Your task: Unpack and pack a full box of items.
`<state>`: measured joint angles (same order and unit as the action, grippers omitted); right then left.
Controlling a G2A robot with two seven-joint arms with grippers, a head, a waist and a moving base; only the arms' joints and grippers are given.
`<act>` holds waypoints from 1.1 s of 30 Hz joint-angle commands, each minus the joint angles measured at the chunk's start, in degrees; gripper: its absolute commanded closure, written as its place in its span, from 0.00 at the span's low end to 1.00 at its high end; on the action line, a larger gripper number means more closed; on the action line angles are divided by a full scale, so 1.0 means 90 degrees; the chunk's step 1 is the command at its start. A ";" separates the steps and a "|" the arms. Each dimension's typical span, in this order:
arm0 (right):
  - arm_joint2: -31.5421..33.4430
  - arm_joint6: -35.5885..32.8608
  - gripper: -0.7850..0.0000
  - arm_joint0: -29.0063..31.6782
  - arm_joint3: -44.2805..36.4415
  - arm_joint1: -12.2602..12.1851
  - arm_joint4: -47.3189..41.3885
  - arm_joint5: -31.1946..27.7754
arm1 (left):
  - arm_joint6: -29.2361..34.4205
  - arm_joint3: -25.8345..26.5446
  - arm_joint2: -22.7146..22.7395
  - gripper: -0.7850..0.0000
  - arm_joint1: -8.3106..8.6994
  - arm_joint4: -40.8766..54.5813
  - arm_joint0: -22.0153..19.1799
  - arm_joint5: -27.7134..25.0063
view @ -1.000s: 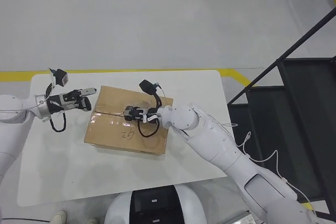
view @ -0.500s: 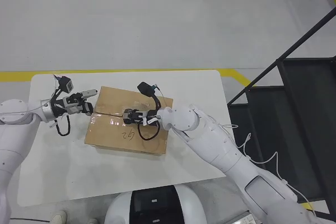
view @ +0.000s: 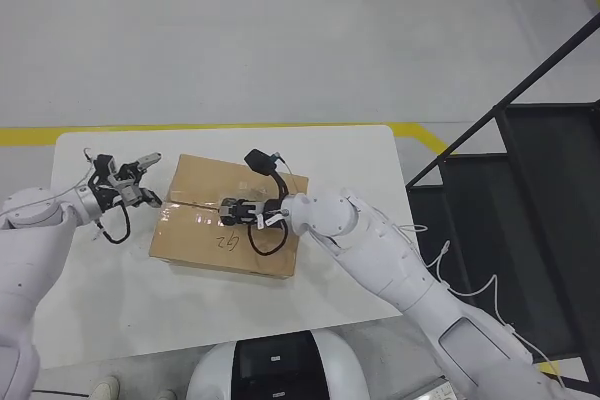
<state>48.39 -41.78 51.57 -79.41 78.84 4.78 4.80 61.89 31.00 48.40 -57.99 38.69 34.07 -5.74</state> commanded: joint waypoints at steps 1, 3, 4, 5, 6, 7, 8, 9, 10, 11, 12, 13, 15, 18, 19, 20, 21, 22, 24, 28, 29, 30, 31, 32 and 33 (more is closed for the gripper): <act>0.0013 -0.0011 1.00 0.0012 -0.0016 -0.0002 0.0010 0.0009 | -0.0087 -0.0100 -0.0092 0.00 -0.0070 -0.0132 -0.0027 0.0135; 0.0024 -0.0013 1.00 0.0022 -0.0026 -0.0002 0.0022 -0.0004 | -0.0103 -0.0181 -0.0138 0.00 -0.0154 -0.0085 -0.0024 0.0220; 0.0028 -0.0012 1.00 0.0024 -0.0031 -0.0003 0.0037 -0.0010 | -0.0097 -0.0210 -0.0172 0.00 -0.0194 -0.0104 -0.0033 0.0228; 0.0032 -0.0012 1.00 0.0028 -0.0032 -0.0003 0.0047 -0.0014 | -0.0056 -0.0240 -0.0187 0.00 -0.0235 -0.0065 -0.0037 0.0241; 0.0039 -0.0009 1.00 0.0028 -0.0022 -0.0004 0.0067 -0.0030 | -0.0012 -0.0276 -0.0204 0.00 -0.0274 -0.0037 -0.0043 0.0258; 0.0042 -0.0006 1.00 0.0026 -0.0013 -0.0005 0.0093 -0.0048 | -0.0012 -0.0311 -0.0235 0.00 -0.0309 -0.0074 -0.0059 0.0247; 0.0042 -0.0002 1.00 0.0023 -0.0006 -0.0006 0.0126 -0.0060 | -0.0004 -0.0354 -0.0253 0.00 -0.0344 -0.0075 -0.0074 0.0256; 0.0044 0.0009 1.00 0.0025 -0.0007 -0.0005 0.0143 -0.0076 | 0.0006 -0.0399 -0.0268 0.00 -0.0378 -0.0071 -0.0086 0.0272; 0.0048 0.0029 1.00 0.0029 -0.0006 -0.0004 0.0157 -0.0089 | 0.0003 -0.0446 -0.0291 0.00 -0.0409 -0.0105 -0.0104 0.0278; 0.0052 0.0057 1.00 0.0036 -0.0011 -0.0003 0.0169 -0.0111 | -0.0003 -0.0492 -0.0308 0.00 -0.0438 -0.0131 -0.0123 0.0280; 0.0061 0.0099 1.00 0.0037 -0.0008 -0.0002 0.0188 -0.0119 | 0.0016 -0.0537 -0.0315 0.00 -0.0465 -0.0129 -0.0133 0.0275; 0.0062 0.0137 1.00 0.0036 -0.0003 0.0002 0.0201 -0.0113 | 0.0031 -0.0583 -0.0318 0.00 -0.0490 -0.0129 -0.0146 0.0267; 0.0045 0.0175 1.00 0.0014 0.0021 0.0015 0.0221 -0.0096 | 0.0061 -0.0665 -0.0325 0.00 -0.0534 -0.0149 -0.0171 0.0233; -0.0032 0.0191 1.00 -0.0045 0.0088 0.0044 0.0285 -0.0057 | 0.0106 -0.0776 -0.0323 0.00 -0.0588 -0.0181 -0.0213 0.0194; -0.0065 0.0178 1.00 -0.0064 0.0115 0.0054 0.0308 -0.0037 | 0.0115 -0.0808 -0.0314 0.00 -0.0604 -0.0177 -0.0224 0.0178; -0.0092 0.0170 1.00 -0.0080 0.0141 0.0065 0.0319 -0.0014 | 0.0125 -0.0837 -0.0309 0.00 -0.0618 -0.0186 -0.0234 0.0156; -0.0118 0.0165 1.00 -0.0095 0.0168 0.0075 0.0330 0.0015 | 0.0136 -0.0866 -0.0303 0.00 -0.0631 -0.0197 -0.0245 0.0140; -0.0138 0.0161 1.00 -0.0108 0.0194 0.0084 0.0340 0.0044 | 0.0146 -0.0890 -0.0291 0.00 -0.0644 -0.0194 -0.0253 0.0121; -0.0165 0.0148 1.00 -0.0131 0.0239 0.0098 0.0356 0.0081 | 0.0165 -0.0931 -0.0276 0.00 -0.0666 -0.0213 -0.0269 0.0088; -0.0185 0.0185 1.00 -0.0157 0.0328 0.0120 0.0396 0.0140 | 0.0197 -0.1000 -0.0243 0.00 -0.0701 -0.0263 -0.0297 0.0029; -0.0190 0.0203 1.00 -0.0163 0.0347 0.0126 0.0405 0.0162 | 0.0211 -0.1010 -0.0231 0.00 -0.0709 -0.0268 -0.0302 0.0015; -0.0196 0.0209 1.00 -0.0171 0.0361 0.0133 0.0405 0.0167 | 0.0217 -0.1024 -0.0222 0.00 -0.0716 -0.0281 -0.0306 0.0002; -0.0203 0.0211 1.00 -0.0180 0.0379 0.0139 0.0413 0.0178 | 0.0224 -0.1036 -0.0212 0.00 -0.0722 -0.0291 -0.0310 -0.0002; -0.0211 0.0202 1.00 -0.0186 0.0392 0.0147 0.0404 0.0196 | 0.0240 -0.1039 -0.0203 0.00 -0.0729 -0.0305 -0.0313 -0.0018; -0.0217 0.0190 1.00 -0.0193 0.0402 0.0154 0.0391 0.0212 | 0.0250 -0.1050 -0.0194 0.00 -0.0735 -0.0316 -0.0317 -0.0023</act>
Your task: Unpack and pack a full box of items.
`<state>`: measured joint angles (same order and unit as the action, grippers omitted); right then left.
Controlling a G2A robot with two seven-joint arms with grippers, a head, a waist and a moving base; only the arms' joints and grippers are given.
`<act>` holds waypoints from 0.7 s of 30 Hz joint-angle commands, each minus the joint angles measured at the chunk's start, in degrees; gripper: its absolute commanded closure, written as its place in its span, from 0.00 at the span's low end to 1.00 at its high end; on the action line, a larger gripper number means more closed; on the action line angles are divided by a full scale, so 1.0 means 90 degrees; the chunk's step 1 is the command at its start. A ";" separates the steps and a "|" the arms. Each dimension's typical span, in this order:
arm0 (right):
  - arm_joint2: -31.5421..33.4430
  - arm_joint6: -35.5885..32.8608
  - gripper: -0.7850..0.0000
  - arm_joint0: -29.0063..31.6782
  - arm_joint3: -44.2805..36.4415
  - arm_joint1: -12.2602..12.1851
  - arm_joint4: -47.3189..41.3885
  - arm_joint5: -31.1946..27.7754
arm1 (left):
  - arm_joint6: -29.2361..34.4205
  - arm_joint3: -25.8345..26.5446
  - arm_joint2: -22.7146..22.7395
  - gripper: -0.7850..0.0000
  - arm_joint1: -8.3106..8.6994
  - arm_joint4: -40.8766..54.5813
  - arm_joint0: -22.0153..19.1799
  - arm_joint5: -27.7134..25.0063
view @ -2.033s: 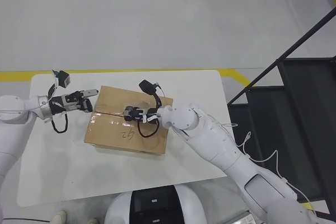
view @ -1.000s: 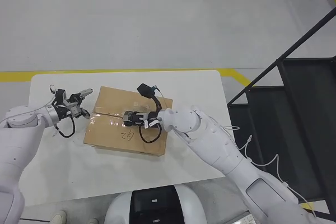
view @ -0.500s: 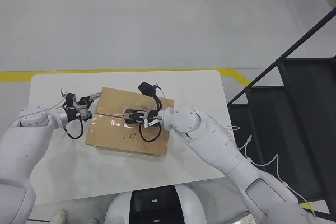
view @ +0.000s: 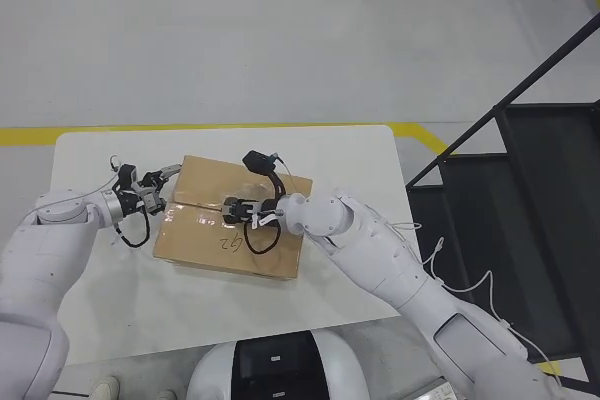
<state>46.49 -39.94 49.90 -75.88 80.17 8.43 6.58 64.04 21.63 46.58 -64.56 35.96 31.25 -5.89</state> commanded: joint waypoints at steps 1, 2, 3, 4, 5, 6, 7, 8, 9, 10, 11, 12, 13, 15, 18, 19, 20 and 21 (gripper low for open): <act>-0.0019 -0.0019 0.70 -0.0015 0.0016 0.0013 -0.0006 0.0022 | 0.0016 -0.0015 0.0018 0.00 -0.0011 -0.0027 -0.0007 -0.0016; -0.0026 -0.0017 0.01 -0.0022 0.0025 0.0020 -0.0001 0.0025 | 0.0020 -0.0023 0.0028 0.00 -0.0017 -0.0040 -0.0009 -0.0023; -0.0030 -0.0014 0.00 -0.0027 0.0033 0.0026 -0.0001 0.0026 | 0.0031 -0.0028 0.0036 0.00 -0.0022 -0.0056 -0.0011 -0.0023; -0.0032 -0.0003 0.00 -0.0032 0.0034 0.0032 -0.0004 0.0031 | 0.0037 -0.0035 0.0045 0.00 -0.0026 -0.0073 -0.0016 -0.0031; -0.0036 0.0002 0.00 -0.0035 0.0025 0.0039 -0.0012 0.0042 | 0.0043 -0.0045 0.0056 0.00 -0.0029 -0.0086 -0.0017 -0.0039; -0.0035 0.0003 0.00 -0.0038 0.0004 0.0045 -0.0029 0.0047 | 0.0050 -0.0052 0.0073 0.00 -0.0033 -0.0083 -0.0016 -0.0047; -0.0033 0.0001 0.00 -0.0039 -0.0021 0.0050 -0.0045 0.0053 | 0.0062 -0.0057 0.0083 0.00 -0.0036 -0.0095 -0.0015 -0.0052; -0.0035 -0.0010 0.00 -0.0038 -0.0048 0.0055 -0.0053 0.0056 | 0.0070 -0.0062 0.0094 0.00 -0.0039 -0.0112 -0.0017 -0.0062; -0.0038 -0.0015 0.00 -0.0042 -0.0073 0.0059 -0.0050 0.0066 | 0.0075 -0.0068 0.0105 0.00 -0.0041 -0.0125 -0.0015 -0.0070; -0.0045 -0.0032 0.00 -0.0049 -0.0091 0.0064 -0.0044 0.0077 | 0.0080 -0.0072 0.0117 0.00 -0.0043 -0.0135 -0.0014 -0.0073; -0.0053 -0.0041 0.00 -0.0059 -0.0108 0.0070 -0.0040 0.0083 | 0.0084 -0.0075 0.0128 0.00 -0.0046 -0.0146 -0.0012 -0.0075; -0.0062 -0.0044 0.00 -0.0070 -0.0117 0.0077 -0.0037 0.0087 | 0.0088 -0.0078 0.0140 0.00 -0.0048 -0.0157 -0.0010 -0.0076; -0.0080 -0.0056 0.00 -0.0089 -0.0121 0.0086 -0.0023 0.0086 | 0.0091 -0.0080 0.0151 0.00 -0.0051 -0.0167 -0.0007 -0.0078; -0.0123 -0.0068 0.00 -0.0138 -0.0111 0.0109 -0.0013 0.0101 | 0.0102 -0.0078 0.0176 0.00 -0.0056 -0.0179 0.0004 -0.0086; -0.0216 -0.0067 0.00 -0.0241 -0.0088 0.0159 0.0004 0.0077 | 0.0114 -0.0077 0.0208 0.00 -0.0061 -0.0219 0.0018 -0.0109; -0.0247 -0.0063 0.00 -0.0280 -0.0092 0.0178 0.0001 0.0064 | 0.0126 -0.0076 0.0221 0.00 -0.0063 -0.0225 0.0023 -0.0113; -0.0277 -0.0057 0.00 -0.0315 -0.0081 0.0197 -0.0007 0.0062 | 0.0133 -0.0077 0.0234 0.00 -0.0064 -0.0232 0.0028 -0.0117; -0.0308 -0.0048 0.00 -0.0355 -0.0081 0.0217 -0.0015 0.0051 | 0.0145 -0.0075 0.0248 0.00 -0.0065 -0.0233 0.0035 -0.0124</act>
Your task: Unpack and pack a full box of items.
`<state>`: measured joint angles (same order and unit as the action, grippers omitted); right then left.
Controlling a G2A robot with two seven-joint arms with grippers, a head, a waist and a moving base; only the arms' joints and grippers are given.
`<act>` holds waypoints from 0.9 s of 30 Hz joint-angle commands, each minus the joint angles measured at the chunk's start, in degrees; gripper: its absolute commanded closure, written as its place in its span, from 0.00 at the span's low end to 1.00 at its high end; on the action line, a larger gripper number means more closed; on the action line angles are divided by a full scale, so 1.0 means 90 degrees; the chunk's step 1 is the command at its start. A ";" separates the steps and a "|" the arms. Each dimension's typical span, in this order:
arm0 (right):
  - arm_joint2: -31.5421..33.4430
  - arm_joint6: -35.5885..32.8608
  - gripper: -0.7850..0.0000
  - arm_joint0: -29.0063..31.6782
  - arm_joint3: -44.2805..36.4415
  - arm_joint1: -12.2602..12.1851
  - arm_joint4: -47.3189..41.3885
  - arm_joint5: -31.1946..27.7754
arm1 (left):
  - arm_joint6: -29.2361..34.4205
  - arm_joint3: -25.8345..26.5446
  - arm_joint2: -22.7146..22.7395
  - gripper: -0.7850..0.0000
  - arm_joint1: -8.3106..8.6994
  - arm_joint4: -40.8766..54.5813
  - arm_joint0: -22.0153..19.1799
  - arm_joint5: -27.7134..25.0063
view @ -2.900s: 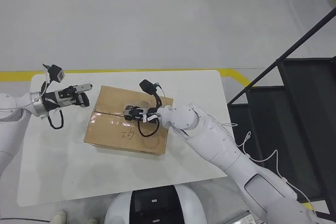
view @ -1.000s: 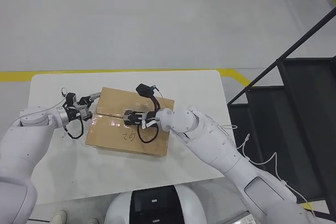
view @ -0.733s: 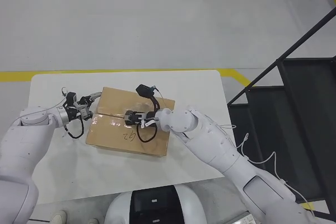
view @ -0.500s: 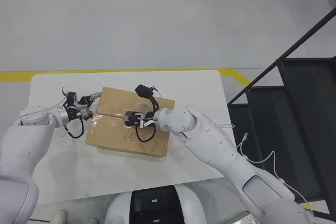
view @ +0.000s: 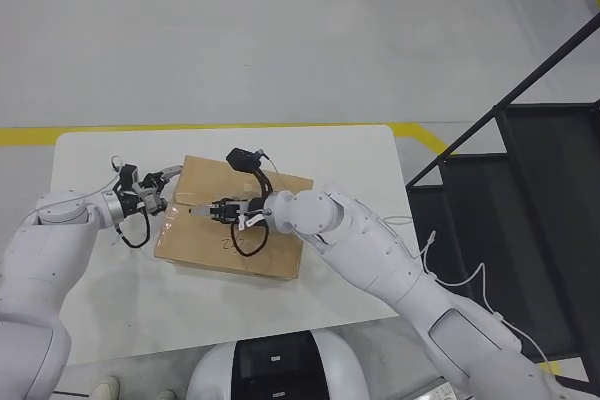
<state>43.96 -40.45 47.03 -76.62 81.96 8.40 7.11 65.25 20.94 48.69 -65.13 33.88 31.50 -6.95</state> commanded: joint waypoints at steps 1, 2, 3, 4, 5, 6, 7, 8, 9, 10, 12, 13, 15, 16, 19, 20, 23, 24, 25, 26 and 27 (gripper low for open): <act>-0.0056 0.0020 0.00 -0.0072 0.0012 0.0039 -0.0029 -0.0017 | 0.0012 0.0003 0.0026 0.00 -0.0002 -0.0015 0.0012 -0.0019; -0.0084 0.0028 0.00 -0.0110 0.0019 0.0061 -0.0051 -0.0028 | 0.0013 0.0003 0.0037 0.00 -0.0003 -0.0026 0.0018 -0.0027; -0.0112 0.0043 0.00 -0.0149 0.0023 0.0083 -0.0068 -0.0050 | 0.0011 0.0001 0.0050 0.00 -0.0004 -0.0033 0.0023 -0.0031; -0.0138 0.0053 0.00 -0.0178 0.0034 0.0105 -0.0109 -0.0088 | -0.0001 -0.0004 0.0067 0.00 -0.0005 -0.0032 0.0031 -0.0040; -0.0162 0.0049 0.00 -0.0211 0.0041 0.0128 -0.0161 -0.0131 | -0.0040 -0.0015 0.0101 0.00 -0.0004 -0.0002 0.0037 -0.0081; -0.0186 0.0055 0.00 -0.0243 0.0075 0.0148 -0.0177 -0.0144 | -0.0059 -0.0024 0.0130 0.00 -0.0003 0.0021 0.0048 -0.0112; -0.0214 0.0046 0.00 -0.0275 0.0098 0.0169 -0.0200 -0.0156 | -0.0081 -0.0039 0.0169 0.00 0.0002 0.0054 0.0046 -0.0154; -0.0223 0.0047 0.00 -0.0294 0.0120 0.0189 -0.0269 -0.0183 | -0.0133 -0.0062 0.0213 0.00 0.0010 0.0082 0.0040 -0.0210; -0.0223 0.0046 0.00 -0.0304 0.0159 0.0206 -0.0340 -0.0207 | -0.0159 -0.0083 0.0251 0.00 0.0020 0.0101 0.0037 -0.0246; -0.0219 0.0041 0.00 -0.0314 0.0194 0.0221 -0.0409 -0.0239 | -0.0180 -0.0109 0.0301 0.00 0.0032 0.0142 0.0032 -0.0285; -0.0197 0.0008 0.00 -0.0313 0.0276 0.0240 -0.0537 -0.0294 | -0.0244 -0.0165 0.0399 0.00 0.0063 0.0201 0.0019 -0.0376; -0.0186 0.0003 0.00 -0.0318 0.0320 0.0239 -0.0509 -0.0329 | -0.0257 -0.0188 0.0444 0.00 0.0079 0.0225 0.0017 -0.0412; -0.0127 0.0027 0.00 -0.0290 0.0368 0.0236 -0.0533 -0.0354 | -0.0331 -0.0249 0.0543 0.00 0.0120 0.0267 0.0012 -0.0509; -0.0101 0.0017 0.00 -0.0279 0.0355 0.0231 -0.0531 -0.0371 | -0.0375 -0.0279 0.0604 0.00 0.0141 0.0315 0.0016 -0.0570; 0.0050 0.0014 0.00 -0.0213 0.0171 0.0203 -0.0585 -0.0409 | -0.0590 -0.0404 0.0844 0.00 0.0226 0.0531 0.0027 -0.0843; 0.0108 -0.0012 0.00 -0.0185 0.0075 0.0186 -0.0582 -0.0399 | -0.0665 -0.0448 0.0937 0.00 0.0260 0.0626 0.0031 -0.0927; 0.0279 -0.0133 0.00 -0.0057 -0.0211 0.0120 -0.0507 -0.0275 | -0.0763 -0.0470 0.1135 0.00 0.0355 0.0754 0.0067 -0.1120; 0.0334 -0.0165 0.00 -0.0001 -0.0311 0.0094 -0.0449 -0.0224 | -0.0776 -0.0461 0.1186 0.00 0.0387 0.0763 0.0079 -0.1162; 0.0387 -0.0204 0.00 0.0055 -0.0409 0.0066 -0.0373 -0.0162 | -0.0802 -0.0456 0.1241 0.00 0.0419 0.0780 0.0089 -0.1193; 0.0442 -0.0227 0.00 0.0113 -0.0499 0.0039 -0.0300 -0.0100 | -0.0811 -0.0433 0.1288 0.00 0.0446 0.0790 0.0108 -0.1208; 0.0504 -0.0238 0.00 0.0171 -0.0583 0.0011 -0.0217 -0.0049 | -0.0825 -0.0408 0.1334 0.00 0.0472 0.0801 0.0127 -0.1223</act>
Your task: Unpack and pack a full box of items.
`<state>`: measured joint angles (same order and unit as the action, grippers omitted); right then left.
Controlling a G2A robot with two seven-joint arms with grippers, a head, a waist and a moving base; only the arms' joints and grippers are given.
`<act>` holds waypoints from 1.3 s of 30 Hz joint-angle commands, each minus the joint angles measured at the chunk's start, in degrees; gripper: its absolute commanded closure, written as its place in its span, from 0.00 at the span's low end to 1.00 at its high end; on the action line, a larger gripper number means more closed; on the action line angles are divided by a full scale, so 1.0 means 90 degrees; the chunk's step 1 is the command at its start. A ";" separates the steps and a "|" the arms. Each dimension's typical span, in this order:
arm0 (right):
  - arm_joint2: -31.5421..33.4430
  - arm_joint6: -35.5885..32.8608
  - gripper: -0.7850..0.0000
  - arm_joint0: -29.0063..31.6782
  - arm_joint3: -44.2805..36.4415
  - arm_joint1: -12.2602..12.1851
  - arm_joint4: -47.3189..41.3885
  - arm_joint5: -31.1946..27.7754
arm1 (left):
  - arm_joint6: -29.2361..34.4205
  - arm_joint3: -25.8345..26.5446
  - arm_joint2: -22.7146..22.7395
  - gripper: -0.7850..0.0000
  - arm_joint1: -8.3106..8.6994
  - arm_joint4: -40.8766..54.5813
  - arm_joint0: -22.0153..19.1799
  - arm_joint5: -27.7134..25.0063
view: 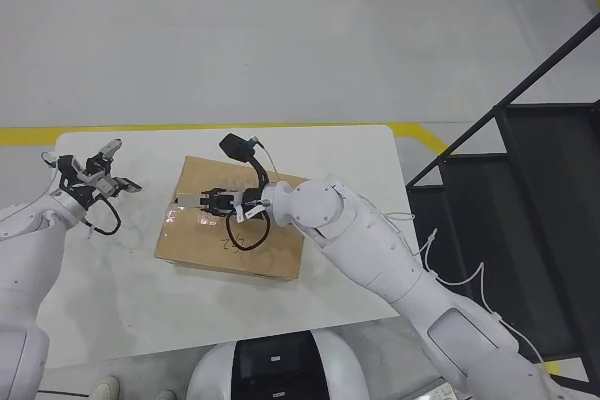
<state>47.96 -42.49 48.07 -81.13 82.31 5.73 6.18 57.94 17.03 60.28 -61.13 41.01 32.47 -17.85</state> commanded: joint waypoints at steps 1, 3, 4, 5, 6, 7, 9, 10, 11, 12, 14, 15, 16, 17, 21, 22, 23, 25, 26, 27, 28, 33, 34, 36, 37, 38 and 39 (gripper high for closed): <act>0.0139 0.0008 0.00 0.0127 -0.0141 -0.0054 0.0118 0.0113 | -0.0020 0.0055 0.0082 0.00 0.0052 0.0004 0.0043 -0.0009; 0.0288 0.0053 0.00 0.0256 -0.0191 -0.0102 0.0199 0.0270 | -0.0024 0.0143 0.0144 0.00 0.0091 -0.0009 0.0094 0.0007; 0.0338 0.0047 0.00 0.0301 -0.0209 -0.0121 0.0245 0.0320 | -0.0037 0.0191 0.0170 0.00 0.0105 -0.0019 0.0123 0.0020; 0.0387 0.0045 0.00 0.0341 -0.0200 -0.0139 0.0290 0.0374 | -0.0055 0.0242 0.0194 0.00 0.0118 -0.0027 0.0154 0.0036; 0.0425 0.0030 0.00 0.0377 -0.0184 -0.0154 0.0316 0.0424 | -0.0053 0.0300 0.0214 0.00 0.0128 -0.0036 0.0188 0.0053; 0.0457 0.0014 0.00 0.0401 -0.0187 -0.0164 0.0320 0.0443 | -0.0067 0.0354 0.0233 0.00 0.0136 -0.0044 0.0221 0.0069; 0.0493 0.0001 0.00 0.0427 -0.0155 -0.0174 0.0312 0.0424 | -0.0074 0.0472 0.0265 0.00 0.0148 -0.0067 0.0286 0.0105; 0.0491 0.0015 0.00 0.0422 -0.0121 -0.0173 0.0318 0.0415 | -0.0082 0.0527 0.0283 0.00 0.0155 -0.0080 0.0316 0.0111; 0.0477 0.0032 0.00 0.0406 -0.0084 -0.0164 0.0294 0.0406 | -0.0089 0.0575 0.0305 0.00 0.0162 -0.0081 0.0343 0.0121; 0.0450 0.0050 0.00 0.0378 -0.0047 -0.0149 0.0247 0.0394 | -0.0091 0.0623 0.0328 0.00 0.0171 -0.0085 0.0370 0.0120; 0.0345 0.0060 0.00 0.0285 0.0041 -0.0101 0.0109 0.0342 | -0.0102 0.0696 0.0386 0.00 0.0195 -0.0095 0.0419 0.0104; 0.0270 0.0079 0.00 0.0218 0.0109 -0.0070 0.0064 0.0342 | -0.0102 0.0727 0.0420 0.00 0.0209 -0.0094 0.0442 0.0096; 0.0173 0.0086 0.00 0.0143 0.0186 -0.0035 0.0046 0.0341 | -0.0111 0.0749 0.0460 0.00 0.0226 -0.0089 0.0466 0.0084; 0.0083 0.0100 0.00 0.0069 0.0271 0.0004 -0.0023 0.0339 | -0.0116 0.0776 0.0496 0.00 0.0243 -0.0093 0.0494 0.0065; -0.0288 0.0143 0.00 -0.0242 0.0602 0.0177 -0.0271 0.0240 | -0.0177 0.0821 0.0671 0.00 0.0319 -0.0060 0.0613 0.0003; -0.0388 0.0169 0.00 -0.0341 0.0714 0.0224 -0.0288 0.0206 | -0.0197 0.0834 0.0723 0.00 0.0341 -0.0043 0.0650 -0.0013; -0.0491 0.0207 0.00 -0.0439 0.0825 0.0275 -0.0301 0.0160 | -0.0195 0.0849 0.0776 0.00 0.0364 -0.0026 0.0692 -0.0019; -0.0665 0.0286 0.00 -0.0626 0.1057 0.0377 -0.0359 0.0072 | -0.0206 0.0897 0.0875 0.00 0.0410 -0.0011 0.0776 -0.0041; -0.0750 0.0332 0.00 -0.0723 0.1167 0.0429 -0.0369 0.0020 | -0.0211 0.0921 0.0929 0.00 0.0435 -0.0001 0.0823 -0.0061; -0.0818 0.0379 0.00 -0.0811 0.1276 0.0479 -0.0403 -0.0026 | -0.0211 0.0957 0.0978 0.00 0.0459 0.0005 0.0870 -0.0067; -0.0875 0.0422 0.00 -0.0886 0.1376 0.0528 -0.0450 -0.0054 | -0.0216 0.0998 0.1025 0.00 0.0482 0.0004 0.0918 -0.0069; -0.1118 0.0587 0.00 -0.1211 0.1787 0.0754 -0.0628 -0.0184 | -0.0235 0.1277 0.1243 0.00 0.0583 0.0006 0.1189 -0.0052; -0.1179 0.0610 0.00 -0.1263 0.1864 0.0798 -0.0633 -0.0221 | -0.0246 0.1341 0.1286 0.00 0.0601 0.0007 0.1248 -0.0042; -0.1291 0.0658 0.00 -0.1351 0.2032 0.0889 -0.0664 -0.0301 | -0.0266 0.1488 0.1371 0.00 0.0635 0.0017 0.1369 -0.0032; -0.1341 0.0676 0.00 -0.1389 0.2114 0.0934 -0.0687 -0.0337 | -0.0276 0.1568 0.1409 0.00 0.0650 0.0015 0.1434 -0.0020; -0.1387 0.0695 0.00 -0.1426 0.2191 0.0978 -0.0710 -0.0365 | -0.0291 0.1656 0.1445 0.00 0.0665 0.0012 0.1501 -0.0002; -0.1437 0.0697 0.00 -0.1459 0.2254 0.1020 -0.0725 -0.0402 | -0.0297 0.1755 0.1477 0.00 0.0678 0.0007 0.1573 0.0006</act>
<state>35.39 -36.24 35.20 -61.38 91.17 -0.67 2.81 55.33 31.98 73.32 -55.14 41.14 45.98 -17.90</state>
